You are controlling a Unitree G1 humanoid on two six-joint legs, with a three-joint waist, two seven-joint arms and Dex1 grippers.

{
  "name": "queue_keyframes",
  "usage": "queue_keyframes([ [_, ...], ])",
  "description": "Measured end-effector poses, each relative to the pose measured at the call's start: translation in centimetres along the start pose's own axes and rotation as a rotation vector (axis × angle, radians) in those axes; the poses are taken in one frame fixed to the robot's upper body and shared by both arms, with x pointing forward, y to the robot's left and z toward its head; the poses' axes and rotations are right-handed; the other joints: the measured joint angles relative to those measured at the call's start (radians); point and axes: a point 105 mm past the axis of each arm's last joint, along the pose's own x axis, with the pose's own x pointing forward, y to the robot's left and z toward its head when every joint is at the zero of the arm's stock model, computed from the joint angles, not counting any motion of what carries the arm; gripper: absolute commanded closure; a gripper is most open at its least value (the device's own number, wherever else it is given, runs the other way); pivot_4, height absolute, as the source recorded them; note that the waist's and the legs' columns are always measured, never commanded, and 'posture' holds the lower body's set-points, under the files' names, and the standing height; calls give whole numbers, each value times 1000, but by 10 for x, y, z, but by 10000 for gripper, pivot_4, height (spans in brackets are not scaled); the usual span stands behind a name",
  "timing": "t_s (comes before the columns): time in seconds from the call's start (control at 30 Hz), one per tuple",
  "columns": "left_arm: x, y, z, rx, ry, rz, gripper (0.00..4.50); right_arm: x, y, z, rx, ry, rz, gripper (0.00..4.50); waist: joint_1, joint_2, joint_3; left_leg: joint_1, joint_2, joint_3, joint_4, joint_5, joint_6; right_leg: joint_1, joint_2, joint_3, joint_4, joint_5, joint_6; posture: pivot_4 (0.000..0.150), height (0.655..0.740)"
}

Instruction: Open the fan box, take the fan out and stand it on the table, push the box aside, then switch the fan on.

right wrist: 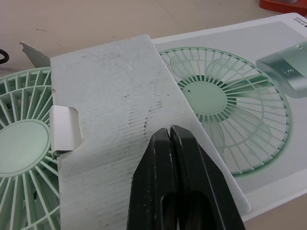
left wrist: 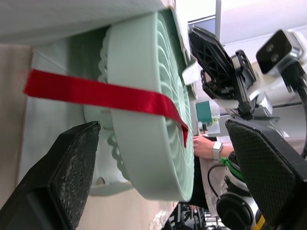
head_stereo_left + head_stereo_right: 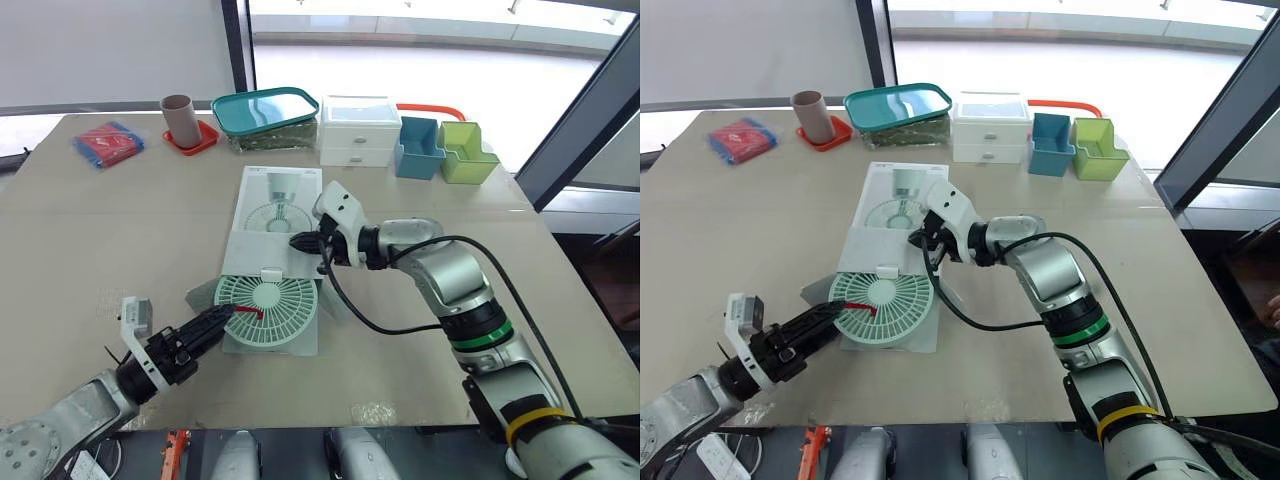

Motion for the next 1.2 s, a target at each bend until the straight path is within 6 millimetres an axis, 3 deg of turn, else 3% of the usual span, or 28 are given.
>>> queue_keyframes([
  [0.07,2,1,0,-2,3,0,7771,0,0,-1,3,3,-2,45000,0,0,0,0,0,0,0,0,0,0,0,0,0,0,0,1500,7400],
  [0.2,5,5,-3,-23,10,3,22680,-1,-1,-3,5,7,-11,45000,0,0,0,0,0,0,0,0,0,0,0,0,0,0,0,1500,7400],
  [0.3,9,3,-4,-22,17,-8,29190,-2,-1,-3,5,8,-16,45000,0,0,0,0,0,0,0,0,0,0,0,0,0,0,0,1500,7400],
  [0.6,9,4,-6,-31,20,-6,29443,-2,-2,-3,2,8,-18,45000,0,0,0,0,0,0,0,0,0,0,0,0,0,0,0,1500,7400],
  [0.9,-7,2,-22,-103,26,12,29443,-1,-1,-2,-2,0,-21,45000,0,0,0,0,0,0,0,0,0,0,0,0,0,0,0,1500,7400],
  [1.2,-38,-6,-49,-148,86,45,29443,3,2,1,1,-17,-8,45000,-1,0,0,1,0,1,0,0,0,0,0,1,0,0,0,1500,7400],
])
